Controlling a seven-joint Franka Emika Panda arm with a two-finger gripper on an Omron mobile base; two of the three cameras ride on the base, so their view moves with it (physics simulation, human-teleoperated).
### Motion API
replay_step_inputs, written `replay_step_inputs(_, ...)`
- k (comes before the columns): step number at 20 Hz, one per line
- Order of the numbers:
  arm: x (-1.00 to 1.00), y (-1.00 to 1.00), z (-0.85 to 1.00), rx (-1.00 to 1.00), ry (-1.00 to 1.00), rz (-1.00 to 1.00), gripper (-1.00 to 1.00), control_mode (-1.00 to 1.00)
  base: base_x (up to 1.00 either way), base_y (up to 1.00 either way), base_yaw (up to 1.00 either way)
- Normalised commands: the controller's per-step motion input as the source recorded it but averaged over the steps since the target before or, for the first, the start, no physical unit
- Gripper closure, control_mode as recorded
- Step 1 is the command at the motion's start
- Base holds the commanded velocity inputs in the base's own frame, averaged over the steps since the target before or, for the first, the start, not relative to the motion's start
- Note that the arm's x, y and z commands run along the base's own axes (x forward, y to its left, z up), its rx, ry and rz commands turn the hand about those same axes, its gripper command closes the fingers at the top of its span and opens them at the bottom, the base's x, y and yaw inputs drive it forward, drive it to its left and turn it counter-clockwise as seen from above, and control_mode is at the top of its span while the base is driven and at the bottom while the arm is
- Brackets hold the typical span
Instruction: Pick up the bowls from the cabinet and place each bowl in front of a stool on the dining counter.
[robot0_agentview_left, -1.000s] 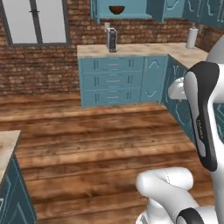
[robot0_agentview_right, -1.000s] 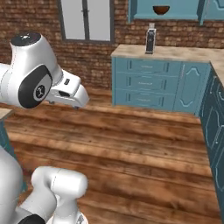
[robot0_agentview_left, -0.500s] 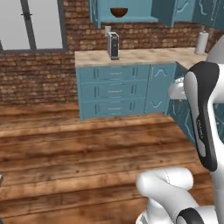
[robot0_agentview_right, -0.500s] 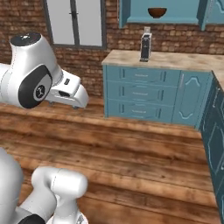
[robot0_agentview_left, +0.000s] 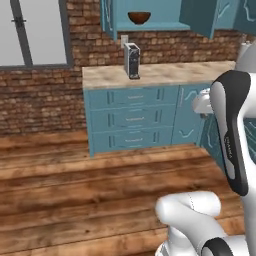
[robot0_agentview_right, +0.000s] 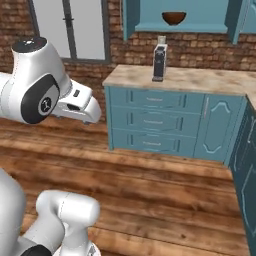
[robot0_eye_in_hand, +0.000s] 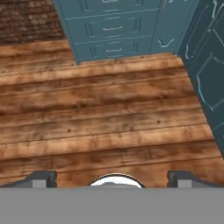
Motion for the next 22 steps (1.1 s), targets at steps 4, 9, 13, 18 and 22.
replay_step_inputs(4,0.0,0.0,0.0,0.0,0.0,0.0,-1.0,1.0,1.0,-0.23,-0.05)
replay_step_inputs(9,0.0,0.0,0.0,0.0,0.0,0.0,-1.0,1.0,1.0,-0.36,-0.04)
replay_step_inputs(13,0.0,0.0,0.0,0.0,0.0,0.0,-1.0,1.0,1.0,-0.47,-0.04)
replay_step_inputs(18,0.0,0.0,0.0,0.0,0.0,0.0,-1.0,1.0,1.0,-0.31,-0.06)
replay_step_inputs(22,0.0,0.0,0.0,0.0,0.0,0.0,-1.0,1.0,1.0,-0.19,-0.08)
